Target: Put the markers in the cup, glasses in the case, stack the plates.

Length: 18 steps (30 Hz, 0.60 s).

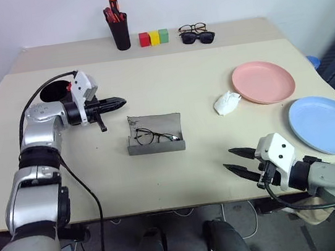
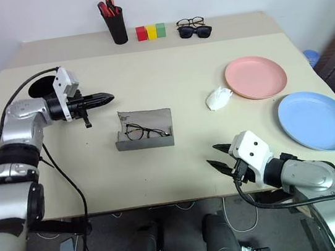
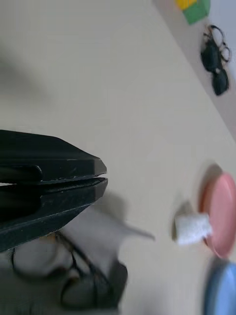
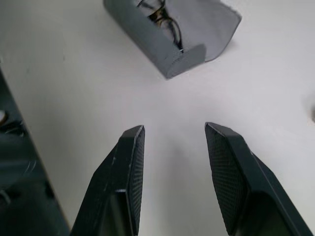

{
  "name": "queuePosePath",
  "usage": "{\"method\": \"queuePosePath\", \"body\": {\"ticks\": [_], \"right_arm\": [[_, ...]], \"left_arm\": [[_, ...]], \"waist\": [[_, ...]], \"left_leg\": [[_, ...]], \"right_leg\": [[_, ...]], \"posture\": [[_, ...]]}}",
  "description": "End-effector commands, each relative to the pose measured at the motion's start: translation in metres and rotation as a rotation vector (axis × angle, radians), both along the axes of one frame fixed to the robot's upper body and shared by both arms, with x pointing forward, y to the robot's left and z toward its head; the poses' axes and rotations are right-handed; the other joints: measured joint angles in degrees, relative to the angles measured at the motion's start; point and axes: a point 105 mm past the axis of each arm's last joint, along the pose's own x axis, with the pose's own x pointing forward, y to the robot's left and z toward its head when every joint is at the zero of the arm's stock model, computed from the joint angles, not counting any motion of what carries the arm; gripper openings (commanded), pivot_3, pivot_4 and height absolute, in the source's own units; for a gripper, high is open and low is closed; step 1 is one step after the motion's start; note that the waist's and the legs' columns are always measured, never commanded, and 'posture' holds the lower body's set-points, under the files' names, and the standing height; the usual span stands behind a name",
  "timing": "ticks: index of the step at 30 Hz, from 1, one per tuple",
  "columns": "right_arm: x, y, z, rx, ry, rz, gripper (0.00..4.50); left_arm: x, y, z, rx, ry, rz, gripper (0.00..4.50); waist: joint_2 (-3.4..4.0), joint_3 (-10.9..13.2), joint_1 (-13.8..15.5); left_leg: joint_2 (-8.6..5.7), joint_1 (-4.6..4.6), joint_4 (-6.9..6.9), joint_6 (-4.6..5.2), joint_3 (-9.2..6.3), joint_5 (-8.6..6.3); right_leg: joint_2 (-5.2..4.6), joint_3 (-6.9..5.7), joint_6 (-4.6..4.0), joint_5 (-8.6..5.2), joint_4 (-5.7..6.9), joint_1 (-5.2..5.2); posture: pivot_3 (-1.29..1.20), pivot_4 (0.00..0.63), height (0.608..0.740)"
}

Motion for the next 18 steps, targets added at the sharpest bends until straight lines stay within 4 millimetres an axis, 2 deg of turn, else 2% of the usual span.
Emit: {"method": "queuePosePath", "body": {"ticks": [1,7,14,18], "right_arm": [[0.001,-0.002,0.014,0.073,-0.096,-0.034,1.96],[-0.005,0.001,0.017,0.087,-0.152,0.021,1.96],[-0.006,0.008,0.016,0.102,-0.149,0.043,1.96],[-0.004,0.012,0.018,0.110,-0.152,0.047,1.96]], "left_arm": [[0.007,-0.009,0.010,0.081,-0.048,-0.015,0.01],[0.009,-0.031,0.001,0.228,-0.014,-0.089,0.01],[0.009,-0.035,-0.016,0.368,-0.012,-0.122,0.01],[0.003,-0.035,-0.021,0.385,0.031,-0.170,0.01]], "waist": [[-0.02,0.0,0.0],[-0.03,0.0,-0.3],[-0.03,0.0,-0.2],[-0.04,0.0,-0.2]], "left_leg": [[0.00,0.00,0.00,0.00,0.00,0.00],[0.00,0.05,0.00,0.01,0.00,0.00],[0.01,0.07,0.01,0.01,0.00,0.00],[0.01,0.05,0.02,0.01,0.00,0.00]], "right_leg": [[0.00,0.00,0.01,0.00,-0.01,0.01],[0.00,0.00,0.16,0.07,0.05,0.03],[0.00,0.00,0.21,0.11,0.10,0.03],[0.00,0.00,0.21,0.11,0.10,0.03]], "posture": [[0.00,0.150,0.740],[0.00,0.150,0.740],[0.00,0.150,0.740],[0.00,0.150,0.740]]}}
